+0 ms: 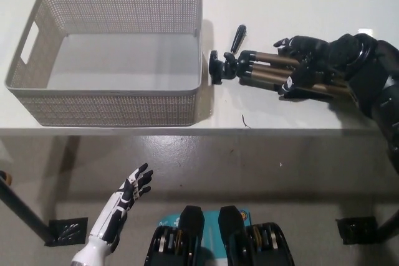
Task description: The robot uses its right hand to pick the tripod on the desk and places it into a rectangular container on the left.
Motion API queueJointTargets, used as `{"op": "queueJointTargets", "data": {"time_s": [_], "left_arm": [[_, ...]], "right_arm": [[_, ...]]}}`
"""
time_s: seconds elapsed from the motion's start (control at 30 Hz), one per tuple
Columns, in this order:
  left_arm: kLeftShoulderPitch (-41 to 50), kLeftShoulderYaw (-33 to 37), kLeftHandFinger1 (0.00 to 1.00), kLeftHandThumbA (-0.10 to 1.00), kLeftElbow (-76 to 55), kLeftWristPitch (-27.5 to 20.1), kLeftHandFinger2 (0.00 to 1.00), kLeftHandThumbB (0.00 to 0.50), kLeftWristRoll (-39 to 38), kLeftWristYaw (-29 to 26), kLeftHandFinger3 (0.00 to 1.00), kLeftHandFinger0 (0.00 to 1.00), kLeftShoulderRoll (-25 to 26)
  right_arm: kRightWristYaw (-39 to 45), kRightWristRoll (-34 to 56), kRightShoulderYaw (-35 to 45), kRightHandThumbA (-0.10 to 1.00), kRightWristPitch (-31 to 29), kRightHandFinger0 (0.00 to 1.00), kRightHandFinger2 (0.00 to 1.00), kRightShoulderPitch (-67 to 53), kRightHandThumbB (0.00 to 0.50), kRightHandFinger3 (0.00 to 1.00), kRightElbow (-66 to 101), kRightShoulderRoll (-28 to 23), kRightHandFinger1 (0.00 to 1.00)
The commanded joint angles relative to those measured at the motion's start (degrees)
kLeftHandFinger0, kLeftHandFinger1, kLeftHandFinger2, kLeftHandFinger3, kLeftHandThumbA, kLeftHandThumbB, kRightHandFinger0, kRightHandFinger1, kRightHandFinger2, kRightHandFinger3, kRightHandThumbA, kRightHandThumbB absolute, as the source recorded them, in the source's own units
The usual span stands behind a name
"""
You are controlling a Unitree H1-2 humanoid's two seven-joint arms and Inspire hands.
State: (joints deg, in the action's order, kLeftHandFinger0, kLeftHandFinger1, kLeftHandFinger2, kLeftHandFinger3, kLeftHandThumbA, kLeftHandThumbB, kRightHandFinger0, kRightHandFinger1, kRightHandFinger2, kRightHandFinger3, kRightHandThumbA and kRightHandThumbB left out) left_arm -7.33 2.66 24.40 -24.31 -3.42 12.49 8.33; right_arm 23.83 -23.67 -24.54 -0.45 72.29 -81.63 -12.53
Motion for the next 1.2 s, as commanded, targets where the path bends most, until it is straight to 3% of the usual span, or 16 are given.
{"op": "queueJointTargets", "data": {"time_s": [0.0, 0.07, 0.17, 0.37, 0.47, 0.5, 0.53, 0.6, 0.63, 0.67, 0.7, 0.77, 0.9, 1.07, 1.1, 1.17], "left_arm": [[-1.01, -0.43, 1.00, 1.00, -1.24, -2.07, 1.00, 0.500, -0.54, 0.54, 1.00, 1.00, 0.96], [-0.94, -0.41, 1.00, 1.00, -1.40, -1.89, 1.00, 0.500, -0.67, 0.67, 1.00, 1.00, 1.01], [-1.24, -0.37, 1.00, 1.00, -1.75, -1.30, 1.00, 0.500, -0.50, 0.51, 1.00, 1.00, 0.84], [-1.93, -0.35, 1.00, 1.00, -1.19, -1.64, 1.00, 0.500, -0.71, 0.70, 1.00, 1.00, 0.84], [-2.01, -0.21, 1.00, 1.00, -0.82, -2.10, 1.00, 0.500, -0.87, 1.04, 1.00, 1.00, 0.84], [-2.02, -0.21, 1.00, 1.00, -0.64, -2.34, 1.00, 0.500, -1.18, 1.31, 1.00, 1.00, 0.88], [-2.03, -0.24, 1.00, 1.00, -0.63, -2.26, 1.00, 0.500, -1.27, 1.35, 1.00, 1.00, 0.89], [-1.98, -0.37, 1.00, 1.00, -0.79, -2.06, 1.00, 0.500, -1.13, 1.19, 1.00, 1.00, 0.85], [-1.98, -0.38, 1.00, 1.00, -0.81, -2.06, 1.00, 0.500, -1.16, 1.21, 1.00, 1.00, 0.84], [-1.95, -0.36, 1.00, 1.00, -0.96, -1.93, 1.00, 0.500, -0.80, 0.98, 1.00, 1.00, 0.83], [-2.28, -0.32, 1.00, 1.00, -0.99, -1.78, 1.00, 0.500, -0.88, 1.21, 1.00, 1.00, 1.00], [-2.23, -0.31, 1.00, 1.00, -0.57, -2.14, 1.00, 0.500, -1.30, 1.62, 1.00, 1.00, 1.02], [-2.05, -0.37, 1.00, 1.00, -0.63, -1.99, 1.00, 0.500, -1.44, 1.69, 1.00, 1.00, 0.96], [-2.12, -0.42, 1.00, 1.00, -0.39, -2.09, 1.00, 0.500, -1.35, 1.69, 1.00, 1.00, 0.97], [-2.17, -0.45, 1.00, 1.00, -0.22, -2.10, 1.00, 0.500, -1.44, 1.79, 1.00, 1.00, 0.94], [-1.89, -0.43, 1.00, 1.00, -0.45, -1.81, 1.00, 0.500, -1.23, 1.77, 1.00, 1.00, 1.00]], "right_arm": [[-1.34, -4.25, -4.01, 1.00, 4.31, 1.00, 1.00, -3.32, 0.500, 1.00, -1.37, 2.01, 1.00], [-7.53, -6.17, -6.38, 0.76, 9.69, 1.00, 1.00, -4.37, 0.499, 1.00, -1.65, 3.18, 1.00], [-14.86, -14.47, -16.16, 0.64, 12.79, 1.00, 1.00, -5.86, 0.500, 1.00, -1.76, 4.00, 1.00], [-16.60, -27.63, -35.10, 0.77, 17.99, 1.00, 1.00, -8.51, 0.500, 1.00, -2.73, 4.79, 1.00], [-18.47, -25.88, -36.39, 0.64, 16.79, 1.00, 1.00, -8.64, 0.482, 1.00, -2.51, 4.00, 1.00], [-21.33, -24.86, -36.08, 0.43, 15.73, 0.55, 0.79, -8.76, 0.358, 1.00, -2.30, 3.53, 0.61], [-23.31, -24.48, -36.25, 0.30, 15.41, 0.08, 0.37, -8.93, 0.342, 1.00, -2.18, 3.36, 0.16], [-32.84, -21.39, -33.71, -0.09, 11.97, 0.00, 0.24, -9.44, 0.278, 0.78, -1.41, 2.37, 0.00], [-33.67, -20.80, -33.16, -0.10, 11.43, 0.00, 0.21, -9.47, 0.271, 0.76, -1.35, 2.27, 0.00], [-33.85, -17.78, -30.15, -0.10, 9.18, 0.18, 0.45, -9.18, 0.202, 0.79, -1.17, 1.94, 0.25], [-34.37, -14.77, -26.85, -0.10, 7.81, 0.43, 0.63, -8.65, 0.234, 0.76, -1.02, 1.64, 0.49], [-34.89, -11.79, -22.73, -0.10, 6.21, 0.47, 0.65, -8.24, 0.213, 0.70, -0.83, 1.34, 0.53], [-35.32, -9.12, -16.02, -0.10, 3.19, 0.41, 0.61, -7.03, 0.228, 0.63, -0.53, 0.48, 0.48], [-36.23, -9.92, -12.18, -0.10, -0.30, 0.51, 0.67, -4.12, 0.240, 0.64, -0.01, -0.88, 0.58], [-36.77, -9.91, -11.64, -0.10, -1.26, 0.46, 0.62, -3.56, 0.238, 0.62, 0.18, -1.18, 0.54], [-37.69, -10.24, -11.09, -0.10, -2.26, 0.15, 0.39, -2.25, 0.213, 0.45, 0.59, -1.68, 0.26]]}}
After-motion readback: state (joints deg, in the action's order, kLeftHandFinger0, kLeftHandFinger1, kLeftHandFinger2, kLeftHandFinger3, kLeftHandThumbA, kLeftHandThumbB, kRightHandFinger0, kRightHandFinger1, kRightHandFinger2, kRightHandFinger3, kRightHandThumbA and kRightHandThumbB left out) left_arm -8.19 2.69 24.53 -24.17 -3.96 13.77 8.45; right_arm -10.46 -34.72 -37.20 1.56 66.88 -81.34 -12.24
